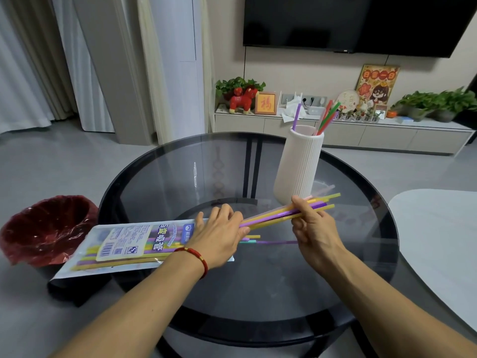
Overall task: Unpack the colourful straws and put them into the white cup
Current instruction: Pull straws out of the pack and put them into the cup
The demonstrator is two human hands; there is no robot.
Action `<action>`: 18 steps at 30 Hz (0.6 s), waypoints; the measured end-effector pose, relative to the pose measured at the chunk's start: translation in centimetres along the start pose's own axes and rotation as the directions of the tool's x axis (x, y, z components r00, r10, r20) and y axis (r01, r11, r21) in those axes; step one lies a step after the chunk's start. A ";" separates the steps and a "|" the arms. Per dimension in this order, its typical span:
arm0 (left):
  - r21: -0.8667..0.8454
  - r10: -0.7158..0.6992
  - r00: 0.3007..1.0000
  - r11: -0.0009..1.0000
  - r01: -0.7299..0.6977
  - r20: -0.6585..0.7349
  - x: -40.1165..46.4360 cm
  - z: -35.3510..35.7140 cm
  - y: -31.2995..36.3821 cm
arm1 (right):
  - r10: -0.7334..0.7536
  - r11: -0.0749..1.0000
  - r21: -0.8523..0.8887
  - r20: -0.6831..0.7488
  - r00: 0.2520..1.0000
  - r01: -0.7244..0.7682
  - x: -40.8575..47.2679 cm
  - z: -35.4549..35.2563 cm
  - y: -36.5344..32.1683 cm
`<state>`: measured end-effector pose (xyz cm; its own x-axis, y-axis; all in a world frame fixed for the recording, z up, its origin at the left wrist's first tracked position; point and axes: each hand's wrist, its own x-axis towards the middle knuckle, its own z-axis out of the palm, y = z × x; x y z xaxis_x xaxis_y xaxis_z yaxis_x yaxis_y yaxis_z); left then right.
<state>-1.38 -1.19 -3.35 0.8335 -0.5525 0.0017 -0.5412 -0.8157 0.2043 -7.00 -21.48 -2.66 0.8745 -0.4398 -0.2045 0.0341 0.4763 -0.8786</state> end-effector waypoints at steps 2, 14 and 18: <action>0.003 0.019 1.000 1.000 -0.019 -0.001 0.0 -0.1 0.4 | 0.043 0.999 -0.024 0.066 0.997 -0.041 -0.5 0.4 0.7; -0.026 0.071 0.995 0.997 -0.069 0.069 -0.5 -0.1 0.8 | -0.072 0.956 -0.273 0.129 0.989 0.105 -0.8 0.1 0.6; -0.048 0.080 0.996 0.996 -0.078 0.050 -0.5 0.3 0.8 | -0.166 0.918 -0.355 0.068 0.984 0.179 0.1 -0.9 -0.8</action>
<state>-2.23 -1.62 -3.45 0.7807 -0.6241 -0.0308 -0.5985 -0.7610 0.2501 -7.34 -22.58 -2.38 0.8874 -0.4603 -0.0259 0.0167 0.0881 -0.9960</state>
